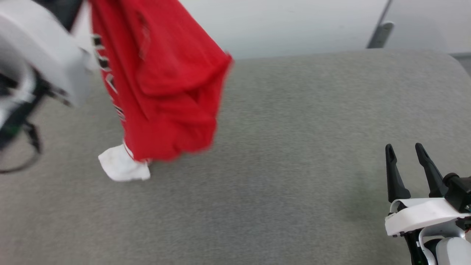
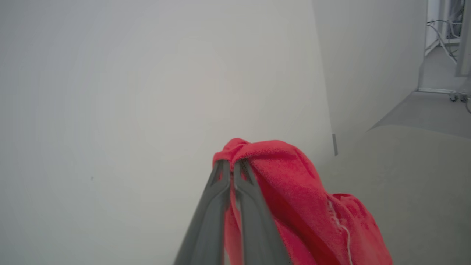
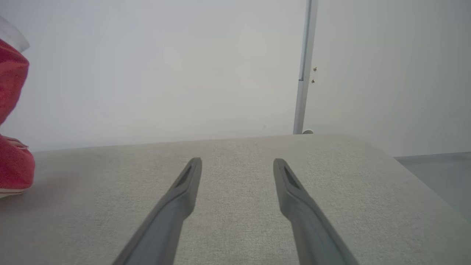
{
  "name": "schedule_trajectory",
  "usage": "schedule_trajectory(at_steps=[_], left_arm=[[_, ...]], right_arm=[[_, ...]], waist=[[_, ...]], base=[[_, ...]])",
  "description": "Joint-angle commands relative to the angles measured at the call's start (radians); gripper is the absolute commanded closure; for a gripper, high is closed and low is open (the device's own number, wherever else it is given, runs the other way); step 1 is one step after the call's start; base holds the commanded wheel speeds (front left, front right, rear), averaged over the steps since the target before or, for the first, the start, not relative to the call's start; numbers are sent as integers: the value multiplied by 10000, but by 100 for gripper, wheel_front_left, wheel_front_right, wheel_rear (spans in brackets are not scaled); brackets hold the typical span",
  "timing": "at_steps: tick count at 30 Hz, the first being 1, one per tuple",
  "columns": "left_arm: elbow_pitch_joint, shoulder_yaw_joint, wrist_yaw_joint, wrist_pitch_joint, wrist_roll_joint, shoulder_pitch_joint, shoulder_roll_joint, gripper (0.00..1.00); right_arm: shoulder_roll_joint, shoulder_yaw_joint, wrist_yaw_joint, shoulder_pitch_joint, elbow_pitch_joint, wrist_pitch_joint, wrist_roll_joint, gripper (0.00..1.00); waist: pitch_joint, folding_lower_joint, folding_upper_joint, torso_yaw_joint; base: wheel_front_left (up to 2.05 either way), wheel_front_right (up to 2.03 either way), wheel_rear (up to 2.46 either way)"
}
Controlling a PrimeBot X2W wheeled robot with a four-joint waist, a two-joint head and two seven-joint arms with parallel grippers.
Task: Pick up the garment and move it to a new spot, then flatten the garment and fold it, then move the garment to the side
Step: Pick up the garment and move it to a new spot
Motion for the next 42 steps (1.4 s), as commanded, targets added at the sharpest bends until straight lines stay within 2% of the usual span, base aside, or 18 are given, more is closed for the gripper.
schedule_trajectory(at_steps=[1,6,12,23,29,37,42], left_arm=[[-162,-241,76,118,54,197,-245,100],[-508,-1221,281,476,258,761,-967,100],[-277,-2390,517,912,132,1770,-1771,100],[1928,-3694,202,775,-221,3191,-2731,100],[3087,-3922,208,634,-356,3503,-3171,100],[4783,-4240,-11,383,-443,3741,-3713,100],[5591,-4404,-302,189,-463,3754,-4046,100]], right_arm=[[78,-110,-14,115,23,-57,-107,0],[238,-237,-14,147,208,-109,-146,0],[320,-82,-14,-62,593,-326,-146,0],[395,185,-14,-511,1240,-676,13,0],[396,345,-14,-698,1451,-765,22,0],[421,551,-14,-897,1762,-868,114,0],[397,560,-14,-965,1830,-901,113,0]], waist=[[204,0,-1,-724],[395,0,-1,-1089],[644,0,-1,-1318],[960,0,-1,-1409],[1017,0,-1,-1383],[902,0,-1,-1338],[760,0,-1,-1219]], base=[[0,0,0],[0,0,0],[0,0,0],[0,0,0],[0,0,0],[0,0,0],[0,0,0]])
